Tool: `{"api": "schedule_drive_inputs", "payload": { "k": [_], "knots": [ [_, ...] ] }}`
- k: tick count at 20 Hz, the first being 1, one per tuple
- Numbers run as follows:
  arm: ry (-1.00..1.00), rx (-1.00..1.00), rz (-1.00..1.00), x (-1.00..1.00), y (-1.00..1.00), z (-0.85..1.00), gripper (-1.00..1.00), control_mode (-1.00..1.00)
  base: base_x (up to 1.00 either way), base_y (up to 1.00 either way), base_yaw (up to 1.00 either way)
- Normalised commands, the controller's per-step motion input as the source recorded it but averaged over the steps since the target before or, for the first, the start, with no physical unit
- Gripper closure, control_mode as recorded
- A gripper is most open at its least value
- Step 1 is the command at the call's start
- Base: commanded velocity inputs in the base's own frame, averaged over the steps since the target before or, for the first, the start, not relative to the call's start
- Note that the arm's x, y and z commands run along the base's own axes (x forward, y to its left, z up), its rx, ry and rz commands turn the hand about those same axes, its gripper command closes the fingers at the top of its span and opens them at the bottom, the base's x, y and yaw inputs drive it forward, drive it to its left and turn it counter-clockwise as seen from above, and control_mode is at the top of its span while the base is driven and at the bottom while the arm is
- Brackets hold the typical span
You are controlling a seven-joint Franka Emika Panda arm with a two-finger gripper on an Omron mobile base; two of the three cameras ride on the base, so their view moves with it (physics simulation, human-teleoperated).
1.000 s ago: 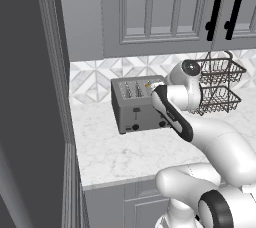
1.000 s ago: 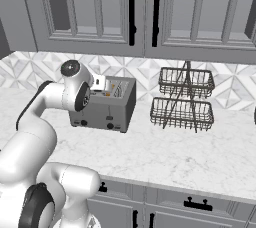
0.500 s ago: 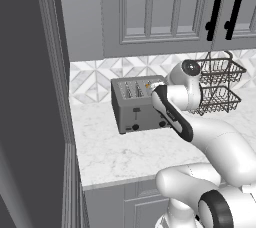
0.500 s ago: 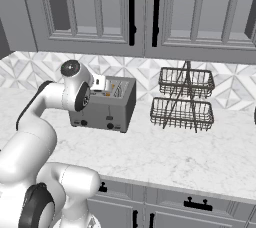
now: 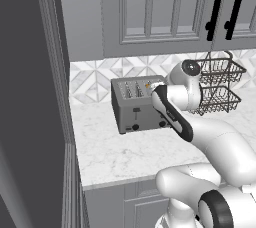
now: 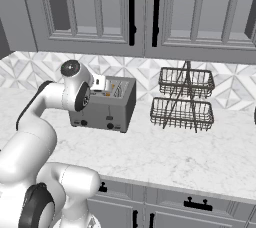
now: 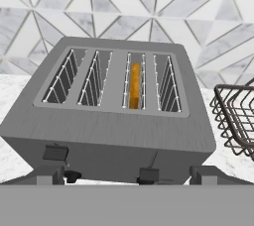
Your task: Start the toaster. Once the lever pops up, take the bread to the plate on the dining counter.
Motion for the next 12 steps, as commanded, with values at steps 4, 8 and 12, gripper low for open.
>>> {"api": "schedule_drive_inputs", "payload": {
  "k": [4, 8, 12],
  "knots": [
    [0.0, 0.0, 0.0, 0.0, 0.0, 0.0, -1.0, -1.0, 0.0, 0.0, 0.0],
    [0.0, 0.0, 0.0, 0.0, 0.0, 0.0, -1.0, -1.0, 0.0, 0.0, 0.0],
    [0.0, 0.0, 0.0, 0.0, 0.0, 0.0, -1.0, -1.0, 0.0, 0.0, 0.0]
  ]
}}
